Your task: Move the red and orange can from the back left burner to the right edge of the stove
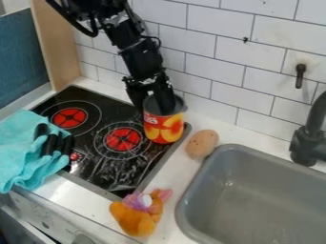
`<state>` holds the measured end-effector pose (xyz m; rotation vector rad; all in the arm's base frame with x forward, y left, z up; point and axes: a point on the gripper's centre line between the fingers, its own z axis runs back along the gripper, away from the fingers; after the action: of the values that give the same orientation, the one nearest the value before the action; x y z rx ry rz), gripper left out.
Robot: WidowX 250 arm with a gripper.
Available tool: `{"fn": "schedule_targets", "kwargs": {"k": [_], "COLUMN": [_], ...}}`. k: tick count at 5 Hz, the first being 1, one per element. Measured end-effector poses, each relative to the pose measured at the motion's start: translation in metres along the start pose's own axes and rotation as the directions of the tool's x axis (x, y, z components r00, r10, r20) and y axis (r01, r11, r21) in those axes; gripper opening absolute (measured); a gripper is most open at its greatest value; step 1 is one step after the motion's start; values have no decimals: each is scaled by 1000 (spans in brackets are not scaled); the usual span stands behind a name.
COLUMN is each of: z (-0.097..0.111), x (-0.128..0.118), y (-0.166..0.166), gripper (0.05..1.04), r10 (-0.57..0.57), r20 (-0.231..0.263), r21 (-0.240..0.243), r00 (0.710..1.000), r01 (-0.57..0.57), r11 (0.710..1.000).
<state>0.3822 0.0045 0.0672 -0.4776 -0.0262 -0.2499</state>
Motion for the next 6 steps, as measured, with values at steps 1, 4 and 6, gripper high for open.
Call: {"fn": "schedule_targets", "kwargs": {"k": [1,4,6], "z": [0,53,72], "x": [-1,-37,-68], "y": [0,-13,-52], "gripper": [1000,1000,1000], "r10": [16,109,58], "r20": [-14,39,-29], "r21": [23,256,309], "r00": [1000,993,998], "r01": [-16,-115,-46], "r11": [1000,960,950]}}
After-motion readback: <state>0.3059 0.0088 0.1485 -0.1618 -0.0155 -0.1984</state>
